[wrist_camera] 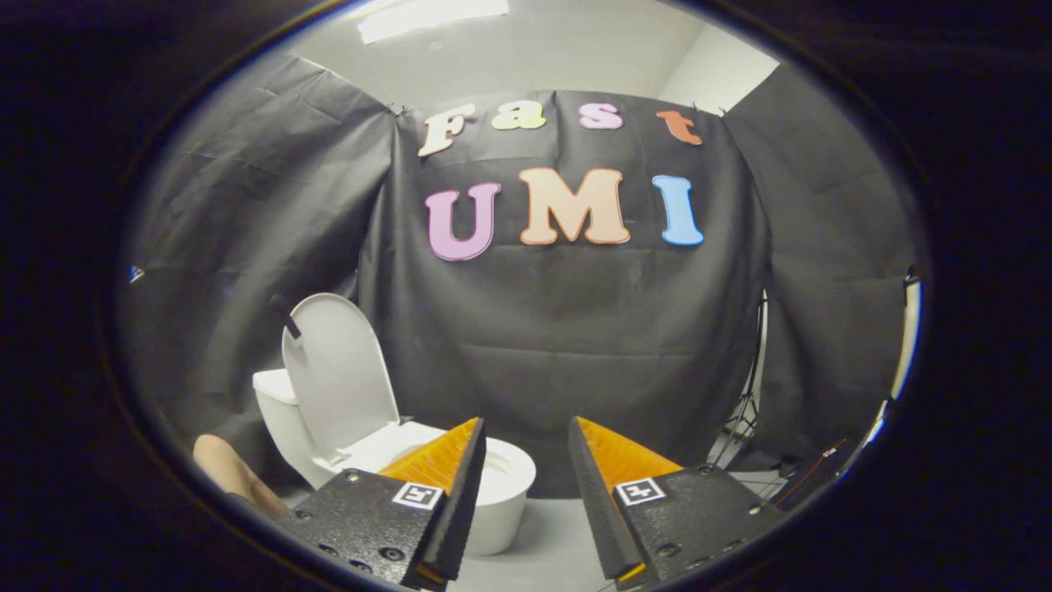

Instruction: Open the toilet lid.

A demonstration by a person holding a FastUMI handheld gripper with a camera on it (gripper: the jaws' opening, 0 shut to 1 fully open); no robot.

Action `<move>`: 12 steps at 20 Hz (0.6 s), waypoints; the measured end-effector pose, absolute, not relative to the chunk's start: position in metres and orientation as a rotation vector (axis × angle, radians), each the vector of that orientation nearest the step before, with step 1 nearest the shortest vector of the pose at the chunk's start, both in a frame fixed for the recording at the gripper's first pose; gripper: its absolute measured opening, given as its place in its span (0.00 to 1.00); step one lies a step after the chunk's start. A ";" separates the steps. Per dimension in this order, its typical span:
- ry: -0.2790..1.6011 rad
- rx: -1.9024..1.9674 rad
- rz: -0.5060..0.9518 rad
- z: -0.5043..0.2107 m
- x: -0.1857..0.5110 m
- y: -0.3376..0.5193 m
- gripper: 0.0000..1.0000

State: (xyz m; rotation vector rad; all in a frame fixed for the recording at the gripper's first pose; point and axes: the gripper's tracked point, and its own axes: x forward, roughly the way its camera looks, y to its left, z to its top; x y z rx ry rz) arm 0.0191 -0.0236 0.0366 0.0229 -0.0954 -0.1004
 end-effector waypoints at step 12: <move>-0.047 0.088 -0.121 0.007 0.004 -0.045 0.63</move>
